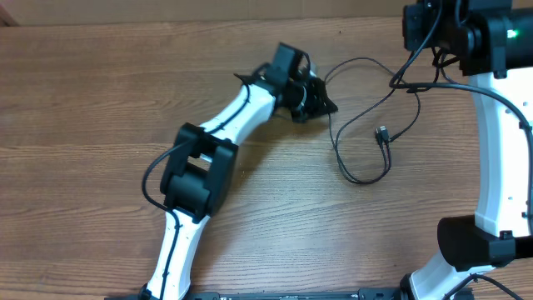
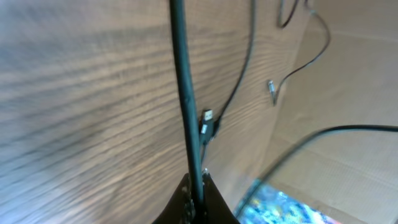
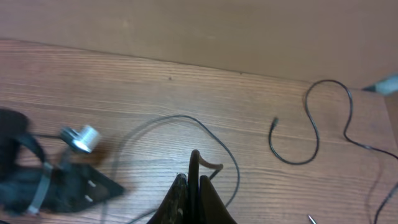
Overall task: Untangle cables
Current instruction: 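Drag the cable toward the upper left with the left gripper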
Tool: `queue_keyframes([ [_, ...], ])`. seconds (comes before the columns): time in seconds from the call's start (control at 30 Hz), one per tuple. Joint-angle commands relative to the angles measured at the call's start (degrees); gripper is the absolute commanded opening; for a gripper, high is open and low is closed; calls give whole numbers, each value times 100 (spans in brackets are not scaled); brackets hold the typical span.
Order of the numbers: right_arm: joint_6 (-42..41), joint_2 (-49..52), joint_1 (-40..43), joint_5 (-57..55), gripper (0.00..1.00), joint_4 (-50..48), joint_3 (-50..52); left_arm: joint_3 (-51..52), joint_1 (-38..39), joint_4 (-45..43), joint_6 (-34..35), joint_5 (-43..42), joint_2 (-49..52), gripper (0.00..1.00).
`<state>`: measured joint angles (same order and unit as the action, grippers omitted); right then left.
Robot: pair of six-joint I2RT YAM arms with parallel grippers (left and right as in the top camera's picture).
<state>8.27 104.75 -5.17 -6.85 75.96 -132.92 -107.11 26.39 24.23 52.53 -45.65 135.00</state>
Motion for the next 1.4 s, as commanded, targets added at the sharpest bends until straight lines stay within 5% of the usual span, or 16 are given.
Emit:
queue_keyframes([
  [0.0, -105, -144, 284, -63, 4, -11, -15, -647, -782, 481, -570, -61, -643, 4],
  [0.2, -236, -144, 813, -57, 4, -4, -15, -1445, -2009, 2457, -1600, 955, -1464, 4],
  [0.43, -232, -144, 1137, -61, 4, -7, -15, -1685, -2673, 3748, -2671, 2400, -2533, 4],
  [0.77, -426, -146, 1137, -1198, 4, -2, -17, -1687, -2675, 4026, -3331, 4105, -4116, 4],
  [1.37, -861, -275, 2693, -957, 4, -42, -22, -1685, -2396, 4393, -3327, 4135, -4579, 4],
])
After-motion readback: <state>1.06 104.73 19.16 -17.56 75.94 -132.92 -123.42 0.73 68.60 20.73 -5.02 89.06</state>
